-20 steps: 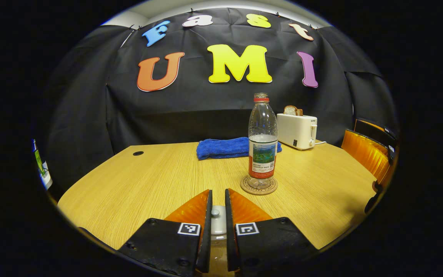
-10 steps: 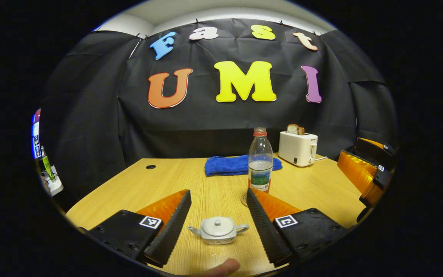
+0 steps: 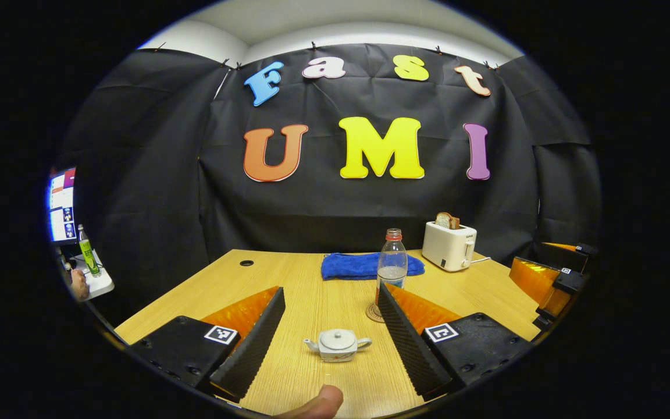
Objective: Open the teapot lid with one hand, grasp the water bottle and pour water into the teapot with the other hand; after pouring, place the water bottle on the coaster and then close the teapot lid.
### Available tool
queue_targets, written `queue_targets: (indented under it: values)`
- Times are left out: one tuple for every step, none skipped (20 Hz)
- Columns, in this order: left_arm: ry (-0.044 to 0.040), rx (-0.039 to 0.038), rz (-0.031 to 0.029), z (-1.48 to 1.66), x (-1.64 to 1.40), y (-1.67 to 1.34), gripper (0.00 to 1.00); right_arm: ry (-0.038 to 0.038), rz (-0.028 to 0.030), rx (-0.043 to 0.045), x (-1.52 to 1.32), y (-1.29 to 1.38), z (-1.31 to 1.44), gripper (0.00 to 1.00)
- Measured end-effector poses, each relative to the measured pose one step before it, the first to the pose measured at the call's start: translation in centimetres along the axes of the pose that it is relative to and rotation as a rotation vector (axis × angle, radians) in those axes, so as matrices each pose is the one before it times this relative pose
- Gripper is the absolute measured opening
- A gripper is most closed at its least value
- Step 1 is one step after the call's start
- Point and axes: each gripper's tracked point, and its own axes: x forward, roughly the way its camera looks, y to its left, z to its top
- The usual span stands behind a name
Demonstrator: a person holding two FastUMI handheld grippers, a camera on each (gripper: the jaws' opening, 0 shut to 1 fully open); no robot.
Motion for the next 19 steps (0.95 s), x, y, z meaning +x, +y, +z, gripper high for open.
queue_targets:
  values:
    - [0.00483, -0.0078, -0.00517, -0.109, -0.036, -0.111, 1.0, -0.003, -0.01702, -0.00424, -0.181, -0.341, 0.186, 0.95]
    - [0.00809, -0.00166, -0.00585, -0.284, -0.045, -0.111, 1.0, -0.00168, -0.01446, -0.00346, -0.05, -0.263, -0.111, 0.95]
    - [0.00485, 0.00217, -0.00479, -0.062, -0.061, -0.064, 1.0, 0.00175, 0.00123, -0.00115, 0.015, 0.01, -0.059, 0.95]
    - [-0.00175, 0.00207, 0.00637, -0.001, 0.069, 0.157, 1.0, 0.00646, 0.00976, -0.00157, -0.024, 0.368, -0.232, 0.97]
    - [-0.00209, 0.00009, 0.00841, 0.051, 0.071, 0.221, 1.0, 0.00692, 0.00599, -0.00682, 0.0, 0.221, -0.084, 0.94]
    - [-0.00072, -0.00057, 0.00153, -0.009, 0.078, -0.042, 1.0, -0.00322, -0.00398, -0.00894, 0.06, -0.122, 0.038, 0.95]
    - [-0.00056, 0.00015, -0.00627, -0.055, 0.011, -0.217, 1.0, -0.00522, -0.01428, -0.0084, 0.054, -0.323, 0.143, 0.95]
    - [0.00346, 0.0025, -0.00297, -0.231, 0.022, -0.146, 1.0, 0.00056, -0.0109, -0.00863, 0.011, -0.211, -0.072, 0.95]
    - [0.00378, 0.00416, 0.00112, -0.087, -0.009, -0.004, 1.0, 0.00332, 0.00033, -0.00361, -0.004, 0.048, -0.106, 0.95]
    - [0.00086, 0.00491, 0.00147, 0.01, -0.084, 0.039, 1.0, 0.00219, 0.00786, 0.00036, -0.05, 0.306, -0.076, 0.95]
    - [-0.00186, 0.00331, -0.00071, 0.047, -0.047, -0.008, 1.0, -0.00034, 0.0041, -0.0027, -0.057, 0.167, 0.011, 0.95]
    - [-0.00197, 0.00216, -0.00246, -0.008, 0.085, -0.163, 1.0, -0.00215, -0.00567, -0.00508, 0.0, -0.205, 0.051, 0.97]
    - [-0.00185, 0.00122, -0.00166, 0.075, -0.02, -0.069, 1.0, -0.00289, -0.00282, -0.00596, 0.059, -0.114, 0.077, 0.95]
    - [-0.00166, 0.00265, -0.00151, 0.03, -0.064, -0.084, 1.0, 0.00148, -0.0005, -0.00305, 0.06, 0.075, -0.118, 0.95]
    - [-0.00014, 0.00392, -0.00002, -0.102, 0.069, -0.017, 1.0, 0.0077, 0.00747, 0.00455, -0.024, 0.127, -0.139, 0.95]
    - [0.00366, 0.00232, 0.00298, -0.105, 0.003, 0.151, 1.0, 0.00788, 0.01205, 0.00844, 0.003, 0.307, -0.252, 0.92]
    - [0.00169, -0.00066, 0.00279, -0.035, 0.04, 0.046, 1.0, 0.0061, 0.00582, 0.00289, -0.012, 0.138, -0.11, 0.92]
    - [0.00152, -0.00058, 0.00026, -0.042, 0.021, -0.065, 1.0, 0.003, -0.00039, -0.00328, 0.102, -0.048, -0.102, 0.92]
    - [-0.0031, 0.00264, 0.00878, 0.009, -0.066, 0.215, 1.0, -0.00089, -0.0039, -0.00237, 0.024, -0.104, 0.026, 0.92]
